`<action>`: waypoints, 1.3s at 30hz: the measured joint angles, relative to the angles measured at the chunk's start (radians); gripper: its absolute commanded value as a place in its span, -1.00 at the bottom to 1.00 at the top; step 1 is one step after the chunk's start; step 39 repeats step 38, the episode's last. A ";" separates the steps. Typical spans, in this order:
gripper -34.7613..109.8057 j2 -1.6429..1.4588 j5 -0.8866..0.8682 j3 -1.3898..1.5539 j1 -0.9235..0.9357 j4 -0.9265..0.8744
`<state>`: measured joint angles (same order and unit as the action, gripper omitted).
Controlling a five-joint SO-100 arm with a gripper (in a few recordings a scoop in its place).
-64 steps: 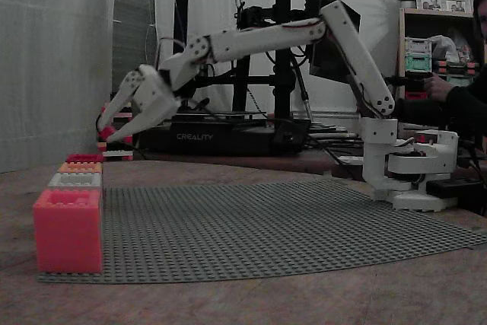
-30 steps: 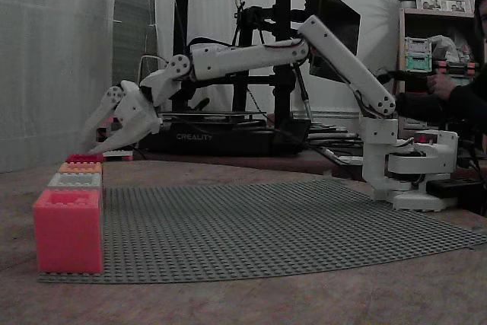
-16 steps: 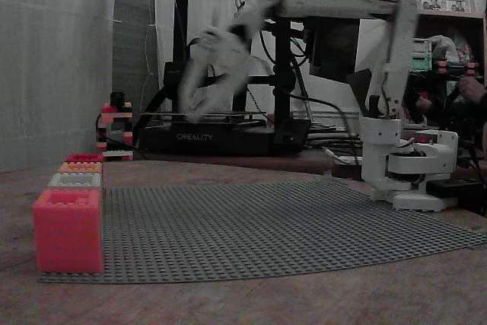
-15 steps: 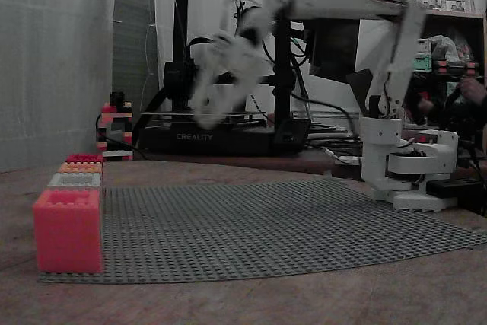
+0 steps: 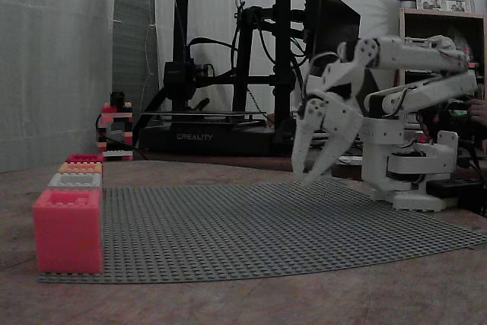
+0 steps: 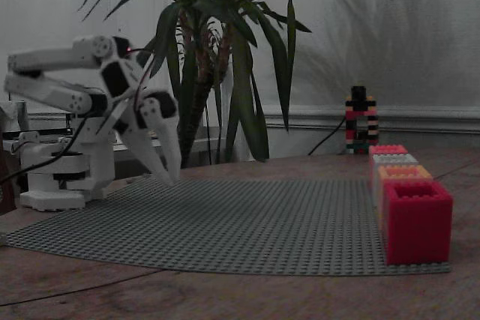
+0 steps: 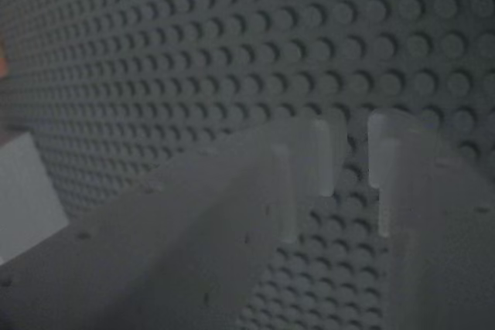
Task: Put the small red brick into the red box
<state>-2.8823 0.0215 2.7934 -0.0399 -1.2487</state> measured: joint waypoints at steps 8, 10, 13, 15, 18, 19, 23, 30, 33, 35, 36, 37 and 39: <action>-0.52 -0.299 -0.009 0.066 -0.014 -0.120; -0.52 -0.319 -0.012 0.066 -0.015 -0.126; -0.52 -0.325 -0.012 0.066 -0.015 -0.127; -0.52 -0.325 -0.012 0.066 -0.015 -0.127; -0.52 -0.325 -0.012 0.066 -0.015 -0.127; -0.52 -0.325 -0.014 0.066 -0.015 -0.129; -0.52 -0.325 -0.025 0.066 -0.015 -0.129; -0.52 -0.327 -0.025 0.066 -0.015 -0.129; -0.52 -0.327 -0.025 0.066 -0.015 -0.129; -0.52 -0.327 -0.025 0.066 -0.015 -0.129; -0.52 -0.327 -0.025 0.066 -0.015 -0.129; -0.52 -0.327 -0.025 0.066 -0.015 -0.129; -0.52 -0.327 -0.025 0.066 -0.015 -0.129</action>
